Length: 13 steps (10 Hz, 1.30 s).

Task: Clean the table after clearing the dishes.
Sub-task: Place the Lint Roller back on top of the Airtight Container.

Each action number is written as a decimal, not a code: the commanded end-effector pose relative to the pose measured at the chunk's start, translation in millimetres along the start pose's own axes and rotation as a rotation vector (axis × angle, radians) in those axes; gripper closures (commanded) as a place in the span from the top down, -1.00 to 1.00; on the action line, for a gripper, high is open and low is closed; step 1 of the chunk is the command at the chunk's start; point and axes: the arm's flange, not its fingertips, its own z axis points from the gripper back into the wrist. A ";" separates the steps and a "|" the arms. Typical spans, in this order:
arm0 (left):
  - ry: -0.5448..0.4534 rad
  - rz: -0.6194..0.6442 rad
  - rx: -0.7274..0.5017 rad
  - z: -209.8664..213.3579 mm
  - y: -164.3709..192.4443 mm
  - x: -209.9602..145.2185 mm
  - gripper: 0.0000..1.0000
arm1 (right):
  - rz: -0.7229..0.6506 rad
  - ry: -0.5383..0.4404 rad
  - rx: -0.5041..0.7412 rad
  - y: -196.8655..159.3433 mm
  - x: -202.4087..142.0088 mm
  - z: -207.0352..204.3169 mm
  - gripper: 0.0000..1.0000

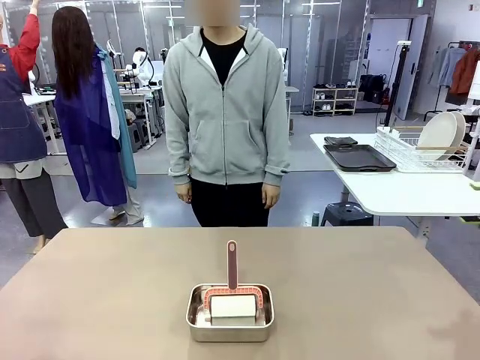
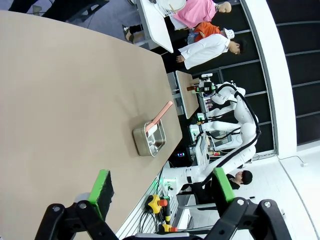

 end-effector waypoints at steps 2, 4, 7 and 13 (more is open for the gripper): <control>-0.010 0.017 0.015 -0.4 -4.5 -1.3 1.00 | -0.091 -0.062 -0.018 -6.4 16.8 28.3 1.00; -0.010 0.017 0.015 -0.4 -4.5 -1.3 1.00 | -0.030 -0.025 -0.002 -9.3 -2.7 22.1 1.00; -0.010 0.017 0.015 -0.4 -4.5 -1.3 1.00 | -0.030 -0.025 -0.002 -9.3 -2.7 22.1 1.00; -0.010 0.017 0.015 -0.4 -4.5 -1.3 1.00 | -0.030 -0.025 -0.002 -9.3 -2.7 22.1 1.00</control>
